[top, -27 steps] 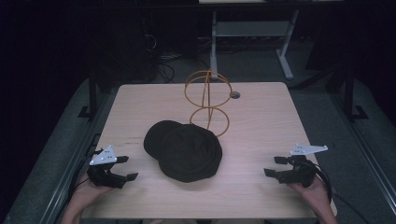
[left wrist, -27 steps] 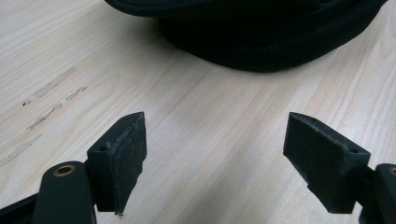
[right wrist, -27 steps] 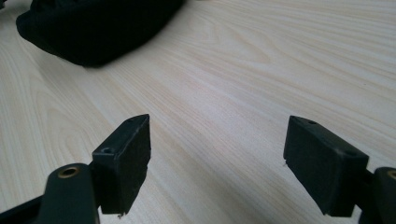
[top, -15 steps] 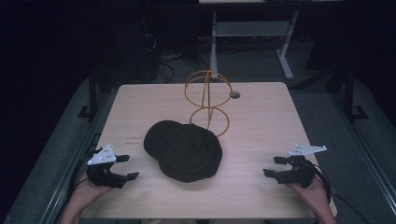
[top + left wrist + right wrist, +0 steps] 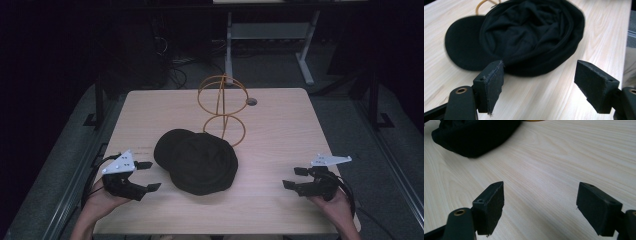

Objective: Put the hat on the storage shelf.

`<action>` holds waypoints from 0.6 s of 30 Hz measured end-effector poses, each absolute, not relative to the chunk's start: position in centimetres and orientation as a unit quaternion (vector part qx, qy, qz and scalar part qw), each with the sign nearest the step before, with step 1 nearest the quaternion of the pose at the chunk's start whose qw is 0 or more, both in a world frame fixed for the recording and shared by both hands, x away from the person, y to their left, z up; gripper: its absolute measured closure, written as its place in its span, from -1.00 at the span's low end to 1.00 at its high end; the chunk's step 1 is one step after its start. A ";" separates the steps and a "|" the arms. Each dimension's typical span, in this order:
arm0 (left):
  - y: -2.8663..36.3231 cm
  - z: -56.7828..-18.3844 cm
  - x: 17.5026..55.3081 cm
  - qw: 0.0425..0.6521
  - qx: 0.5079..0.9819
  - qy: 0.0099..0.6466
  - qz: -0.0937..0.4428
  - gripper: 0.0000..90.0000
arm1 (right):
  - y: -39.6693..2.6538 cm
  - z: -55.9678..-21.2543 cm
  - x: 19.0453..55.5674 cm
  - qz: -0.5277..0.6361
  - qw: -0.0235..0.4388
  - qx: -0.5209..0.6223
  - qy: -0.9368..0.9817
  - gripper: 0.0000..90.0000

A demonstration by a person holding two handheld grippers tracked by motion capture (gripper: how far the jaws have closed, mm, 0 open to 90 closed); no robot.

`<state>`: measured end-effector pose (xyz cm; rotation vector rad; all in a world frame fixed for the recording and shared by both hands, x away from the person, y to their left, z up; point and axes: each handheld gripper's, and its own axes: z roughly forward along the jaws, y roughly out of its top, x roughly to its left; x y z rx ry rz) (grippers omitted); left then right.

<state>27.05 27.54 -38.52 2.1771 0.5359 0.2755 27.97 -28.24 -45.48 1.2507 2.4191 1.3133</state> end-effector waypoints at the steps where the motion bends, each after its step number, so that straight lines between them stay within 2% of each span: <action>1: 27.2 -38.4 27.1 0.426 0.874 0.208 0.111 -0.49 | -28.2 -45.5 28.0 0.434 0.059 0.412 0.799 -0.52; 13: 22.2 -38.4 28.7 0.405 0.897 0.159 0.081 -0.44 | -28.3 -45.4 27.9 0.437 0.059 0.411 0.798 -0.52; 18: 19.9 -39.4 29.5 0.389 0.909 0.141 0.056 -0.35 | -28.2 -45.4 27.9 0.436 0.058 0.411 0.798 -0.52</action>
